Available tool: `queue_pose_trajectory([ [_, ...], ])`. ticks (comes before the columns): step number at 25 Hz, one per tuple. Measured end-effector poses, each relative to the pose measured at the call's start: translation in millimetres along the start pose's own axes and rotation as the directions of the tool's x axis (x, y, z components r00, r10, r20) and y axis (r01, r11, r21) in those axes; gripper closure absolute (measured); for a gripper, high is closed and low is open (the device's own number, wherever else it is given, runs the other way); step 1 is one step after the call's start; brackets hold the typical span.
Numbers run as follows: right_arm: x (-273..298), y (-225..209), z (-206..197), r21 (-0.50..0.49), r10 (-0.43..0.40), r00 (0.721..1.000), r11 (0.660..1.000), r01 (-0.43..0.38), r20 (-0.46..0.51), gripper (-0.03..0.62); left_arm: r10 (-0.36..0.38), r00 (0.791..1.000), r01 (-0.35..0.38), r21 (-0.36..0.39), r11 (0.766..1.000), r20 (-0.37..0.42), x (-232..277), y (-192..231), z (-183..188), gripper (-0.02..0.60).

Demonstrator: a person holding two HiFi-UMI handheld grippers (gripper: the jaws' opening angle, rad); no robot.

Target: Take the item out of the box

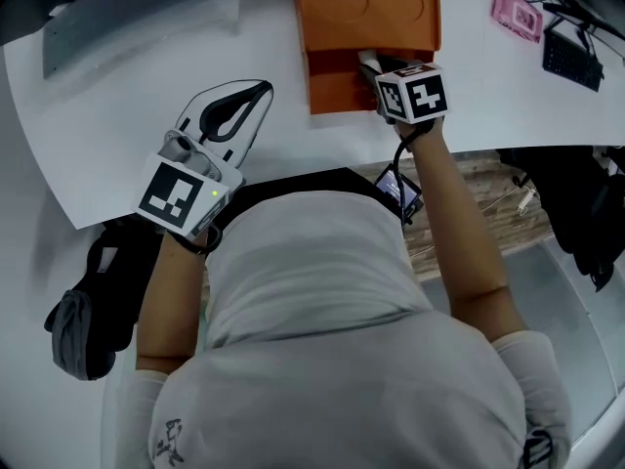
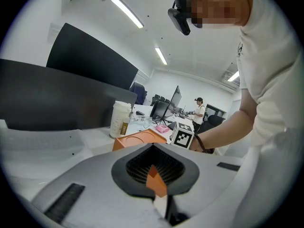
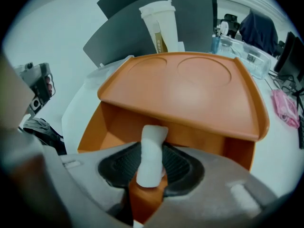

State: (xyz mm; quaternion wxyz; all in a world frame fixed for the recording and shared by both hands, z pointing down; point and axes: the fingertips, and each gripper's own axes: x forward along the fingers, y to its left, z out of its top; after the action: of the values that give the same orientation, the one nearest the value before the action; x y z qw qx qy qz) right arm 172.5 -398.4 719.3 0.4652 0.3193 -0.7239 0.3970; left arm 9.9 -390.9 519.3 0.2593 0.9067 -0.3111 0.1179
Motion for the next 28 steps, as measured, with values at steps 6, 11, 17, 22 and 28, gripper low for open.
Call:
queue_pose_trajectory([
  [6,1.5,1.9,-1.0,-0.008,-0.011,1.000,1.000,0.011,0.006,0.462,0.012,1.000,-0.012,-0.007,1.000,0.003,-8.8,0.4,-2.5,0.584],
  [11,-7.2,3.0,-1.2,-0.015,-0.017,1.000,1.000,0.017,0.016,0.464,0.013,1.000,-0.013,0.005,1.000,0.003,-18.3,-4.9,-1.1,0.584],
  [17,-26.9,10.6,-3.4,0.024,-0.025,0.997,0.999,0.023,0.066,0.464,0.002,1.000,-0.003,0.031,1.000,0.004,-30.0,-14.6,5.9,0.584],
  [22,-52.6,24.9,1.8,0.016,-0.037,0.986,0.999,0.034,0.160,0.463,-0.021,1.000,0.021,0.073,0.997,0.007,-43.7,-29.3,15.1,0.584],
  [28,-95.7,49.3,8.5,0.023,-0.055,0.955,0.998,0.051,0.290,0.464,-0.058,0.998,0.054,0.108,0.993,0.029,-69.2,-48.4,25.8,0.584],
])
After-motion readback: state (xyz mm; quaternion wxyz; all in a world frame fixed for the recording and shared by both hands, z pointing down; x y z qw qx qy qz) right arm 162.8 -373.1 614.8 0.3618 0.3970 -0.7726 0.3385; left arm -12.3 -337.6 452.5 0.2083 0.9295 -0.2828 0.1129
